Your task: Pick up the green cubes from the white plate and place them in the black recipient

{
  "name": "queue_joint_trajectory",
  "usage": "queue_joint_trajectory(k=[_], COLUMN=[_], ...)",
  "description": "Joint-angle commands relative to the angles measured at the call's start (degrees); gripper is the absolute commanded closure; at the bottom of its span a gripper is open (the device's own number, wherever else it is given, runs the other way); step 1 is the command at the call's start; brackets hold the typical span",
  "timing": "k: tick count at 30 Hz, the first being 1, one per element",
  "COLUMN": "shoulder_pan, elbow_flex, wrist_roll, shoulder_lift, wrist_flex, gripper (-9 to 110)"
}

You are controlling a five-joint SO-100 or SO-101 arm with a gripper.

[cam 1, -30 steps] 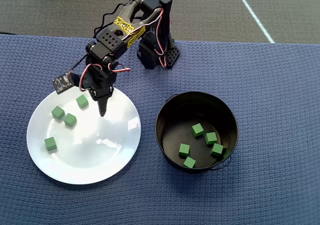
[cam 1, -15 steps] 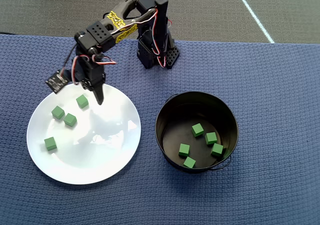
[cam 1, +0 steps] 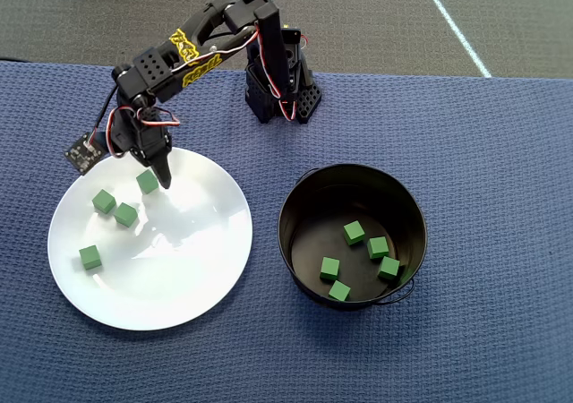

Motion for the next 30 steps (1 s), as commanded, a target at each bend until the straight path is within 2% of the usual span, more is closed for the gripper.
queue_joint_trajectory(k=[1,11,14,16,19,22,25,30], shoulder_pan=[0.97,1.85,1.85,1.32,0.35,-1.32,-4.22,-10.63], elbow_flex=[-2.20,-2.90,-2.64,-2.11,-1.76,-1.93,-4.75,-10.72], wrist_roll=[-1.76,-1.67,-1.32,0.26,2.99,8.96,19.07,29.62], shoulder_lift=[-1.32,-6.68,-7.29,-7.29,-6.77,-4.48,-1.32,9.93], wrist_flex=[-3.87,-7.21,-8.53,-10.02,-11.25,-10.81,-8.61,7.21], gripper=[76,79,87,100,101,101,101,101])
